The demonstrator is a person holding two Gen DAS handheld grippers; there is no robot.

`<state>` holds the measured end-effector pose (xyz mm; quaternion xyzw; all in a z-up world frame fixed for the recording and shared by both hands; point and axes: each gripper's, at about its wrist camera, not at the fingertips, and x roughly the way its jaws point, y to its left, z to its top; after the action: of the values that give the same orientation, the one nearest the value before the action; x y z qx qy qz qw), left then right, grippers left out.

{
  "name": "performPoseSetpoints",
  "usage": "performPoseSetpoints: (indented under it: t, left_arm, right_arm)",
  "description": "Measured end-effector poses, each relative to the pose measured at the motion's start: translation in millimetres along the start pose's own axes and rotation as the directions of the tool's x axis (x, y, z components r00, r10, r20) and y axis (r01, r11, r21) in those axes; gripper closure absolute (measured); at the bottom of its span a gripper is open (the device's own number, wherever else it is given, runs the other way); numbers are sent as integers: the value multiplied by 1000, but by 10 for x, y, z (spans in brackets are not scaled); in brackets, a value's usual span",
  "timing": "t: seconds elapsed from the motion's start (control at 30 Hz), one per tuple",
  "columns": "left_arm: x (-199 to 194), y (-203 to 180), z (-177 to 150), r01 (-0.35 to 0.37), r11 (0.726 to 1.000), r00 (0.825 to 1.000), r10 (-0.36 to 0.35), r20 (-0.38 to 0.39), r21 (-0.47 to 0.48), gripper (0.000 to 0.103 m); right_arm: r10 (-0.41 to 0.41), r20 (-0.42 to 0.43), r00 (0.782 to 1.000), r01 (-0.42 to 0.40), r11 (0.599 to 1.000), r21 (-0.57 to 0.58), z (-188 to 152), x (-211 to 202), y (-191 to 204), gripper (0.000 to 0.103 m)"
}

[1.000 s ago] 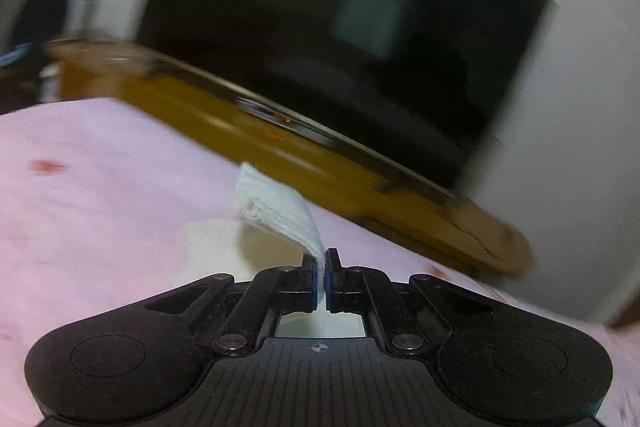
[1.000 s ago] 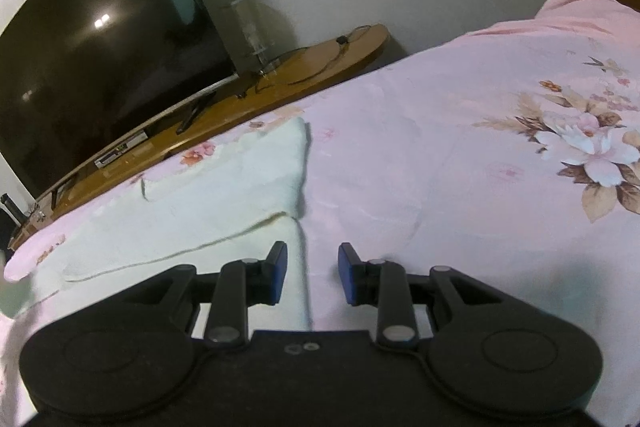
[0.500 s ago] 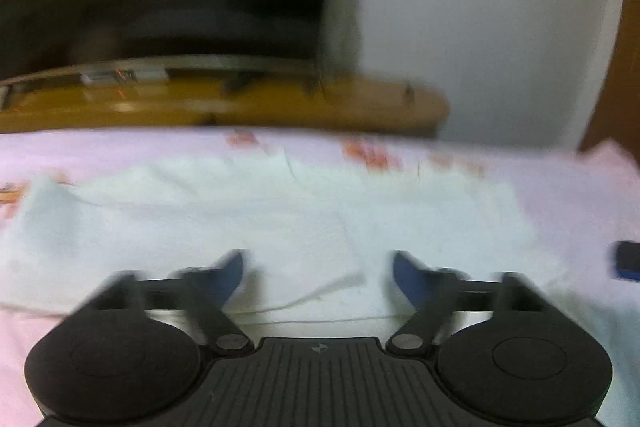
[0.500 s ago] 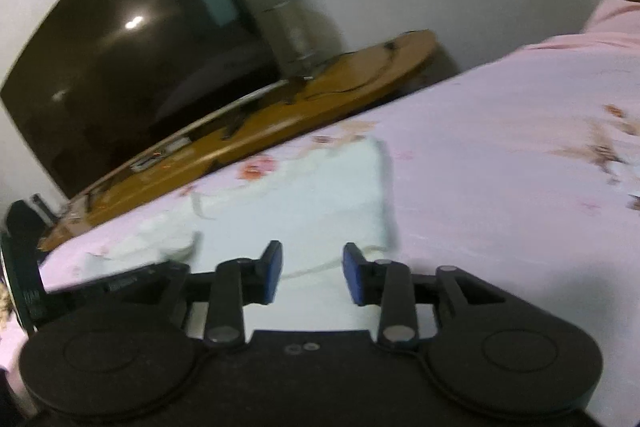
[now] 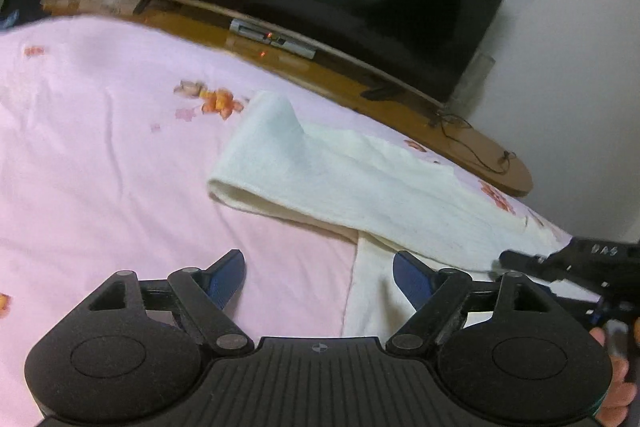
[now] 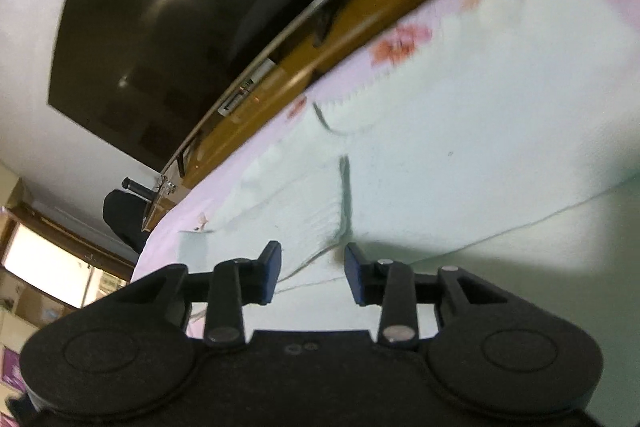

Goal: Fold small clothes

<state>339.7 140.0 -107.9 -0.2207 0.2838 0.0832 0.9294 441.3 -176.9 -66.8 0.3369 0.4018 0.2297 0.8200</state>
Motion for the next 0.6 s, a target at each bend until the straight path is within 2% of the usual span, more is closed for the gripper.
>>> performPoseSetpoints:
  t: [0.1,0.13,0.17,0.3,0.37,0.47,0.5,0.6]
  left_arm:
    - [86,-15,-99,-11,1000,1000,11,12,-8,22]
    - [101,-52,-102,-18,1000,1000,18,15,-3,22]
    - [145,-62,-110,-12,1000,1000,12,15,-4,22]
    - [205,-90,-128,28,1000,999,-28,24,-6,22]
    - [241,-106,-124,33,999,999,-33,32,0,33]
    - [303,-72,-98,50,998,998,-48,37,-31,51]
    - [335,-61,-93,51,998,998,-50,32,-35,54]
    - [358,-90,-85,51,999,998,-50,27,-18,54]
  right_arm:
    - [-24,7,1000,24,1000,-14,30,107,38,93]
    - [-37,10,999,38,999,-38,47,120,76,97]
    - [-48,27,998,50,996,-78,60,96,137,98]
    - [11,161,987,25,976,-218,143,-263,398,98]
    - [31,240,970,33,966,-257,233,-524,484,98]
    - [28,303,953,65,954,-293,378,-813,498,98]
    - [21,318,948,79,952,-297,421,-895,479,98]
    - [-3,363,932,116,950,-290,528,-1087,394,98]
